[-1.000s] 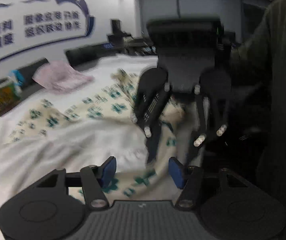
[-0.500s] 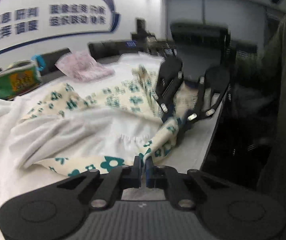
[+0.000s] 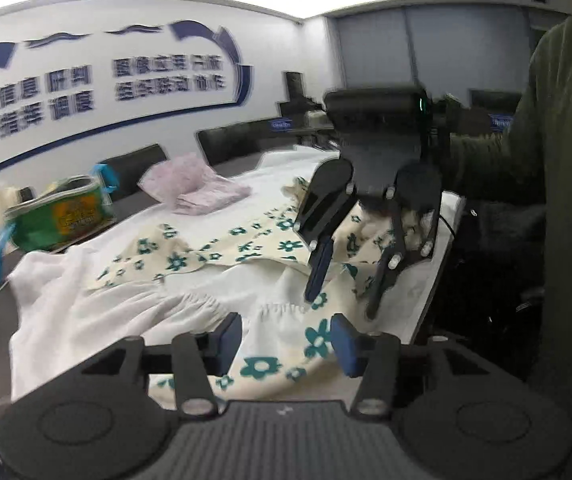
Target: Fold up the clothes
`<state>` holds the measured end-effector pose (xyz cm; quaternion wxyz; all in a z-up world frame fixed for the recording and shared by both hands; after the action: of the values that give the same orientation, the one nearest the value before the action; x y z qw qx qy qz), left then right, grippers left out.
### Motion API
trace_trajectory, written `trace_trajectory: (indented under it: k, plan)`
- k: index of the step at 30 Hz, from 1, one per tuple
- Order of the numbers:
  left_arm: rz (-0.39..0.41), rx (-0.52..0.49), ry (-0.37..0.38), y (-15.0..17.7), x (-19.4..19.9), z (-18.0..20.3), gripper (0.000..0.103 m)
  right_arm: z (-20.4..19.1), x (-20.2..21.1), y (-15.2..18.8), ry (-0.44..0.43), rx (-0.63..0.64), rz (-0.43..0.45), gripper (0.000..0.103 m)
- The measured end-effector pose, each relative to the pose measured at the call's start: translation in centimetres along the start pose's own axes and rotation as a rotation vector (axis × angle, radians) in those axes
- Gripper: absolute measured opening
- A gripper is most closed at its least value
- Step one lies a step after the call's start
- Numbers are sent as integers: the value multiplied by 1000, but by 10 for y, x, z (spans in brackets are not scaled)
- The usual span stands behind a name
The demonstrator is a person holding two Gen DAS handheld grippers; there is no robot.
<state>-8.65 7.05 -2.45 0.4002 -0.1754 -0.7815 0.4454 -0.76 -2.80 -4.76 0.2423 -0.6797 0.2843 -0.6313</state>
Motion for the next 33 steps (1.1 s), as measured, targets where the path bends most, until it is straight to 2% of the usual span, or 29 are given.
trace_trajectory:
  k: [2,3,4,5,6,8,9,10,11,12,14,17,19,21,23,25,26,28,31,33]
  plan:
    - [-37,10,44,7,-18,-8,46,-2,13,-5,-51,-39,42,50]
    - [-61,28,67,12,-25,-10,36,-1,20,-6,-58,-63,62,50]
    - [-86,48,93,19,-31,-11,10,3,24,-8,-47,-90,74,50]
    - [-107,70,113,26,-34,-12,0,8,29,-10,-36,-116,85,50]
    - [-120,87,123,32,-35,-13,0,14,30,-10,-12,-144,83,50]
    - [-117,108,87,41,-28,-17,0,25,24,-4,23,-189,55,49]
    - [-114,128,58,44,-23,-20,0,26,20,0,16,-199,37,40]
    - [-108,149,22,46,-16,-24,0,22,16,3,-15,-194,18,20]
    - [-99,172,-25,47,-8,-27,0,17,14,5,-54,-183,-1,11]
    - [-87,199,-70,49,1,-32,0,12,13,5,-87,-161,-11,9]
    - [-74,273,-166,53,12,-40,0,10,16,0,-98,-135,18,9]
    - [-70,371,-299,61,24,-48,0,31,20,-7,-41,-191,73,9]
    - [-67,364,-324,64,31,-38,0,43,19,-7,-9,-227,79,11]
    - [-38,351,-320,61,34,-28,3,49,16,-3,0,-254,60,13]
    - [23,300,-294,49,33,-17,9,46,21,-6,-17,-252,84,18]
    - [54,251,-236,35,25,-7,27,42,23,-8,-20,-238,90,32]
    - [64,221,-204,28,21,-2,30,39,23,-8,-13,-225,81,35]
    - [61,174,-163,19,9,4,30,31,14,-6,-7,-198,44,37]
    - [34,164,-114,18,-14,7,30,13,-8,0,20,-137,-27,37]
    - [7,172,-89,21,-25,9,30,3,-10,-1,58,-82,-20,36]
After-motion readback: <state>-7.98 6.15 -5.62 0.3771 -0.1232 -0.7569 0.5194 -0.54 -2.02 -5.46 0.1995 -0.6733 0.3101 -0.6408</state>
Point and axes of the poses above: each gripper's, at about its wrist camera, not at the fingertips, and x roughly against the way its jaws point, z to its right, y to its underside, the point moved 9 cm from there along -x, roughly the way its jaws point, and after that the axes turned 9 degrees about -x, right-handed, at the moved point
